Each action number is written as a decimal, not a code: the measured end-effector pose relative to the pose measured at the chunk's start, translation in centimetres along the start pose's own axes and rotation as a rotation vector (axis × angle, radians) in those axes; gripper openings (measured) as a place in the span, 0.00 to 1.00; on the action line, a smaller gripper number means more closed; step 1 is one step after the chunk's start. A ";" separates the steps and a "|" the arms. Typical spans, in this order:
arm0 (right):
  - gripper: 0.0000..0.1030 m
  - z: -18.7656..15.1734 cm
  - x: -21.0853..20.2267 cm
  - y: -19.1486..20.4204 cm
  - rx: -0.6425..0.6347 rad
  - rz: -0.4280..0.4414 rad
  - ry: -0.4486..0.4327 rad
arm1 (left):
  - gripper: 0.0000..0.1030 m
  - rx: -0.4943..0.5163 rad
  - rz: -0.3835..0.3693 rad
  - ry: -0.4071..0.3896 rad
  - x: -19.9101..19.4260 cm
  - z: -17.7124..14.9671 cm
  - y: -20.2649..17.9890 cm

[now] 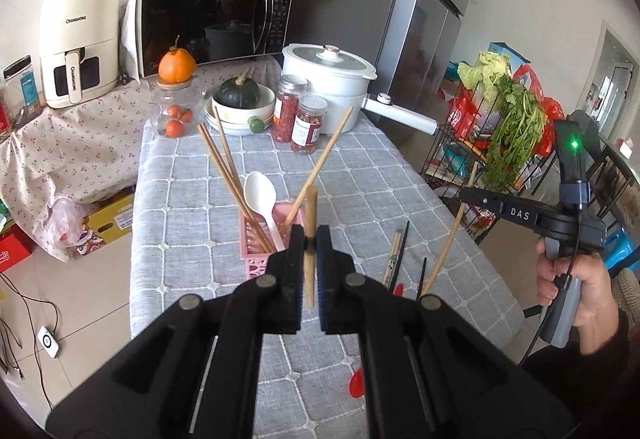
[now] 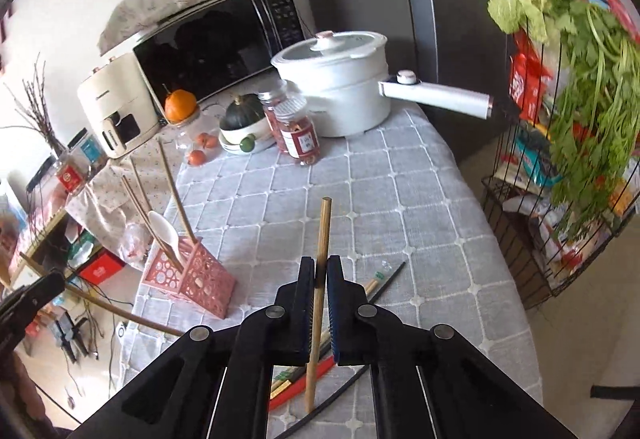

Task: Organize utensils
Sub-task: 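Carry both chopsticks to the pink basket and insert them, opening both tools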

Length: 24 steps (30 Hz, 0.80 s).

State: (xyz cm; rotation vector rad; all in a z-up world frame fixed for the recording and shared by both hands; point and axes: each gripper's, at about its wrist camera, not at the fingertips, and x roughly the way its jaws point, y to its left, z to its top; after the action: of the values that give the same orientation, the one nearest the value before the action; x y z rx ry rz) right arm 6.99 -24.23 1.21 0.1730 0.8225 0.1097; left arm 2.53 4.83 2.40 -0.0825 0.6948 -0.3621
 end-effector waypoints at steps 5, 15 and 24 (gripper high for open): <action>0.05 0.2 -2.4 2.1 -0.074 -0.001 -0.066 | 0.06 -0.001 -0.002 -0.045 -1.3 0.4 0.0; 0.05 2.7 -6.5 4.8 -0.098 0.072 -0.194 | 0.06 -0.003 0.051 -0.199 -3.6 2.6 0.2; 0.05 4.5 -7.5 7.2 -0.062 0.165 -0.250 | 0.06 -0.058 0.090 -0.293 -3.6 4.3 1.4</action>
State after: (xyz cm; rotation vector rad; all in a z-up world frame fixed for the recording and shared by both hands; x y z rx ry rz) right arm 5.02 -18.88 11.06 0.1918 0.5542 0.2635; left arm 3.19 7.22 7.62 -0.1553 0.4171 -0.2370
